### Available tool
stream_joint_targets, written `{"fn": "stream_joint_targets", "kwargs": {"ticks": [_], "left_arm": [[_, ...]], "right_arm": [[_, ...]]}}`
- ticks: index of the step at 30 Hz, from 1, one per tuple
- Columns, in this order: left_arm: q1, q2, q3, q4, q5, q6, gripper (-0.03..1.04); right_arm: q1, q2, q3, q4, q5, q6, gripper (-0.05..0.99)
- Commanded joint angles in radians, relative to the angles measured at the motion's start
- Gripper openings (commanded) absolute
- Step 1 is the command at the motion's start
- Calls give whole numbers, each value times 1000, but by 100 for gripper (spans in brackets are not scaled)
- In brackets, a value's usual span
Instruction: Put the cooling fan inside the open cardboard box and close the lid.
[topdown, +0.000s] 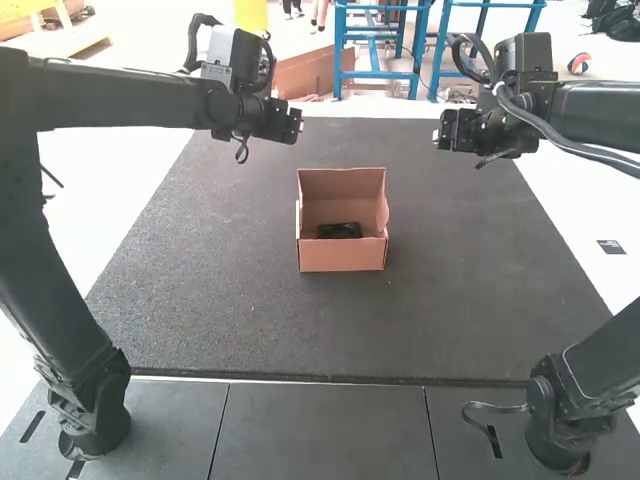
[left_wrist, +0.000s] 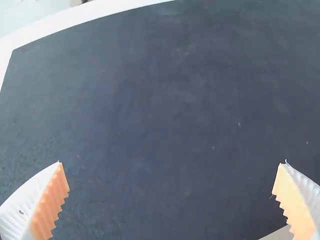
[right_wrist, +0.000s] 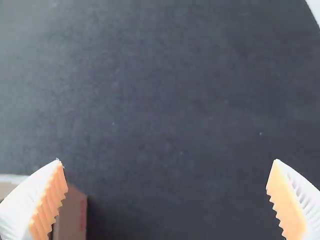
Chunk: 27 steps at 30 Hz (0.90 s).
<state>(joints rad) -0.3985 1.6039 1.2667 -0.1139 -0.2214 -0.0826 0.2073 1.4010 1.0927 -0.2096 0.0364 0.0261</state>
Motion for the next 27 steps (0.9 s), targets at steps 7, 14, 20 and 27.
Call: {"fn": "stream_joint_targets", "kwargs": {"ticks": [7,14,20,27], "left_arm": [[1,76,94,25,-15,15,97],[-30,142,145,-1,14,21,97],[-85,182,163,-29,22,20,97],[-103,209,165,-56,44,14,97]], "right_arm": [[-39,24,13,-43,11,-31,91],[-39,46,61,-126,-56,-25,91],[-39,58,78,-162,-78,-26,91],[-39,61,81,-185,-79,-28,91]]}}
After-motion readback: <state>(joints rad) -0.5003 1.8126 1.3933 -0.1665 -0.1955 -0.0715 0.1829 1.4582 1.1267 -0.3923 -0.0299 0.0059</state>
